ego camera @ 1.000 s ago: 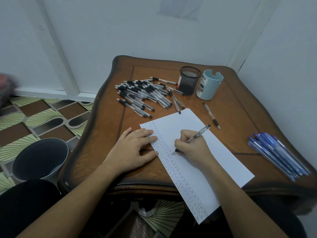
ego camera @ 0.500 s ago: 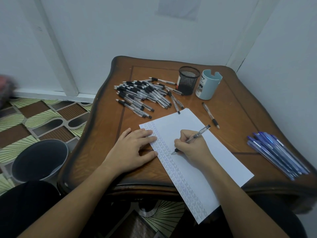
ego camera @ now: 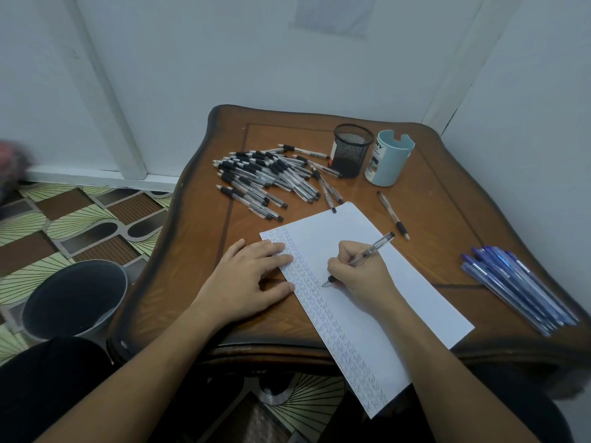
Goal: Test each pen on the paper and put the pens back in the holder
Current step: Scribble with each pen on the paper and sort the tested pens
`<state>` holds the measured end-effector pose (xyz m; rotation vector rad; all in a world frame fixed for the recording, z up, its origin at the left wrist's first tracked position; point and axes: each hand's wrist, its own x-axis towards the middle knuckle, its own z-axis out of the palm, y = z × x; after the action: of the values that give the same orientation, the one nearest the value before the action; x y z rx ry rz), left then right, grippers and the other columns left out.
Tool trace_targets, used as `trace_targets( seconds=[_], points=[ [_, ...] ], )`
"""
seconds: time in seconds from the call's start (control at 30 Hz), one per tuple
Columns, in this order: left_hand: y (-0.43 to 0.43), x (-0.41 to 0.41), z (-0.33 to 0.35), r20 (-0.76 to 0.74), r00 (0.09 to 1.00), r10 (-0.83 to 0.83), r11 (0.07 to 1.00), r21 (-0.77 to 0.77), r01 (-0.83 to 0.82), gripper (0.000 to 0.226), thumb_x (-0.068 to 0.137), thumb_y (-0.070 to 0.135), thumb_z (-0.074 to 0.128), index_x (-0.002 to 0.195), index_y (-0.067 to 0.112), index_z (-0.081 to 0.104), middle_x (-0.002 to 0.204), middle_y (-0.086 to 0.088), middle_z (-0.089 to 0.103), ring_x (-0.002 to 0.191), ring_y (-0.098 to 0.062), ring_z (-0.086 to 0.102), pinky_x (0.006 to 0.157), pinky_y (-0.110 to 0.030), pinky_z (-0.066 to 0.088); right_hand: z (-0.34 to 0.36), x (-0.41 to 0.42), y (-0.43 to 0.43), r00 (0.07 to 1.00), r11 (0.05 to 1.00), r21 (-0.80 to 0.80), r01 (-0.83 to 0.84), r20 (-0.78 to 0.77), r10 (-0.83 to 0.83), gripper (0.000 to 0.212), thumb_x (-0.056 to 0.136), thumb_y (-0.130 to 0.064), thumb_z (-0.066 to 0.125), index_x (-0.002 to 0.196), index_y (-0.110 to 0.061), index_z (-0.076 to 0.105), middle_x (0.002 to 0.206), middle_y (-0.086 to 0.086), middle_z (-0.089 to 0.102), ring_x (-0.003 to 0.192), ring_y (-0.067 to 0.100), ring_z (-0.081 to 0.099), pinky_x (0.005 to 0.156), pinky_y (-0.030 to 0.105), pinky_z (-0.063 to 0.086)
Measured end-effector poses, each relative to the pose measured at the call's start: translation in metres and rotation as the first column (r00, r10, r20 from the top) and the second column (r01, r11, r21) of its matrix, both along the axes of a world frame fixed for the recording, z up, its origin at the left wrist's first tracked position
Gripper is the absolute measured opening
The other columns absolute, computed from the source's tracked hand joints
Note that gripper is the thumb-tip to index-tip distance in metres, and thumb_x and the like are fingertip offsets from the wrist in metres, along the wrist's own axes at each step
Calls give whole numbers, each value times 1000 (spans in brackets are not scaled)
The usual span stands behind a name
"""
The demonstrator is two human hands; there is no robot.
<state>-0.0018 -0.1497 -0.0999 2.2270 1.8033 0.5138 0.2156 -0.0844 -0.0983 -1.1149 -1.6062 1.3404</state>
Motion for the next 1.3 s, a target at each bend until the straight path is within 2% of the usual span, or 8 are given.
trace_targets(
  seconds=[0.17,0.3,0.47,0.63,0.8,0.93,1.1,1.3],
  points=[
    [0,0,0,-4,1000,-2,1000,-4,2,72,77,78,25,136,44,48,148,22,37,138,3,24,117,-33,3,1,1,-1,1000,1000,21,22,15,-22,47,82,-3,62,48,-24,37,53,-2,30,52,13,40,56,29,43],
    [0,0,0,-1,1000,-6,1000,0,6,70,78,77,26,135,44,48,148,22,37,138,3,25,117,-34,4,3,1,-1,1000,1000,8,7,21,-7,38,73,-10,59,46,-24,35,52,-1,28,51,15,35,51,26,38],
    [0,-1,-1,2,1000,-7,1000,8,7,69,78,77,28,135,43,49,147,21,38,138,2,25,117,-35,4,4,1,-1,992,992,65,105,61,-109,46,89,0,60,52,-19,41,53,1,40,51,8,48,53,26,45],
    [0,0,-1,20,1000,-5,1000,22,5,68,78,76,30,134,42,51,146,20,40,138,1,27,116,-34,5,19,4,5,937,942,-241,234,-202,-284,54,101,-17,51,48,-23,55,55,3,55,56,14,51,56,26,43],
    [-1,0,-1,26,1000,-5,1000,24,5,69,78,76,29,134,42,51,146,20,40,138,1,28,117,-35,6,26,3,5,956,941,-261,214,-141,-257,54,89,-60,35,110,-16,60,43,1,45,37,11,38,46,27,32],
    [0,-1,-1,16,1000,-12,1000,9,11,69,78,76,29,134,42,50,147,20,39,138,1,27,117,-37,6,28,2,6,954,933,-247,260,-82,-288,38,105,-45,33,109,-17,59,45,4,46,38,14,38,44,25,30],
    [0,-1,1,22,1000,-10,1000,8,10,69,78,76,28,134,42,50,147,20,39,138,1,27,117,-37,6,31,-1,7,968,940,-239,243,-4,-252,30,106,-27,34,97,-11,58,41,5,44,34,15,36,43,26,30],
    [-1,-1,2,13,1000,-15,1000,-11,15,71,78,78,25,136,44,47,148,22,36,139,2,23,116,-32,-1,43,7,25,958,907,-321,272,-1,-288,26,106,-21,36,113,-15,61,57,3,43,47,14,37,47,30,31]
  ],
)
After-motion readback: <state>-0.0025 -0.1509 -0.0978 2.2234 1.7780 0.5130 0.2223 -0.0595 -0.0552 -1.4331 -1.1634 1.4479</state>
